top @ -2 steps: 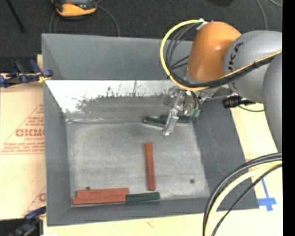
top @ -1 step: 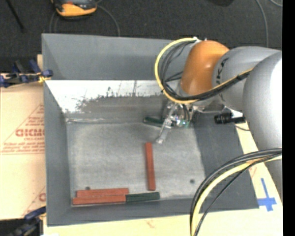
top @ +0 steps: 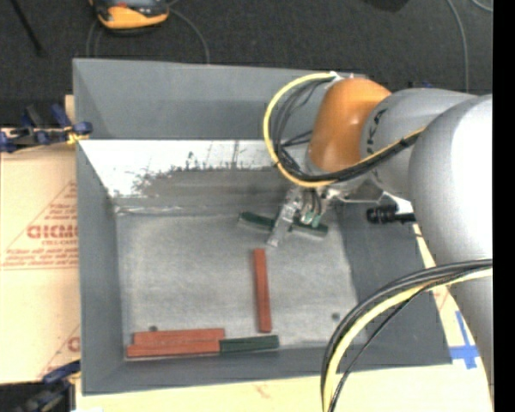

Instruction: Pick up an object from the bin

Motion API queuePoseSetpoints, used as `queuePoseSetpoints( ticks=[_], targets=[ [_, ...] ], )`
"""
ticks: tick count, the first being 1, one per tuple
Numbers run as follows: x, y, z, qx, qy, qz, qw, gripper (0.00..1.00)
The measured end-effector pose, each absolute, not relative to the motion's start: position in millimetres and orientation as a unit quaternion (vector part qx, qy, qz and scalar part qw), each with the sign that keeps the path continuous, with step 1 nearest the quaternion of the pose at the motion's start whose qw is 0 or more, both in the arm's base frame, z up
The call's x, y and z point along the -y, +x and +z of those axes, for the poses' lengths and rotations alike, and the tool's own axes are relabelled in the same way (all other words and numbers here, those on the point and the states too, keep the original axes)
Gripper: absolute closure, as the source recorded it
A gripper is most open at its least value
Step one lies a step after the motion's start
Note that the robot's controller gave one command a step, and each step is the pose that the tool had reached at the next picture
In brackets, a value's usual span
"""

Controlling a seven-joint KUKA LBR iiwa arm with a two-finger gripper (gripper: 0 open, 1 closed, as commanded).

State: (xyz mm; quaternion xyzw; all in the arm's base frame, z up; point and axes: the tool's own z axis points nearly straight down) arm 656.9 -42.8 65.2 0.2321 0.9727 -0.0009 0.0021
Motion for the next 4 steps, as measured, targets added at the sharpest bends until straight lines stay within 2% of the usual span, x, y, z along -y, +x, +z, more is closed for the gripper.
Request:
queuePoseSetpoints(
  ticks=[1, 2, 3, 4],
  targets=[
    [37.9, 658.6, 75.4, -0.971, 0.24, 0.001, 0.005, 1.0],
    [44.8, 658.9, 95.0, -0.973, 0.232, -0.001, 0.004, 1.0],
    [39.8, 659.7, 98.9, -0.971, 0.238, 0.0, 0.004, 1.0],
    [45.9, 661.4, 160.1, -0.973, 0.232, 0.001, 0.005, 1.0]
  ],
)
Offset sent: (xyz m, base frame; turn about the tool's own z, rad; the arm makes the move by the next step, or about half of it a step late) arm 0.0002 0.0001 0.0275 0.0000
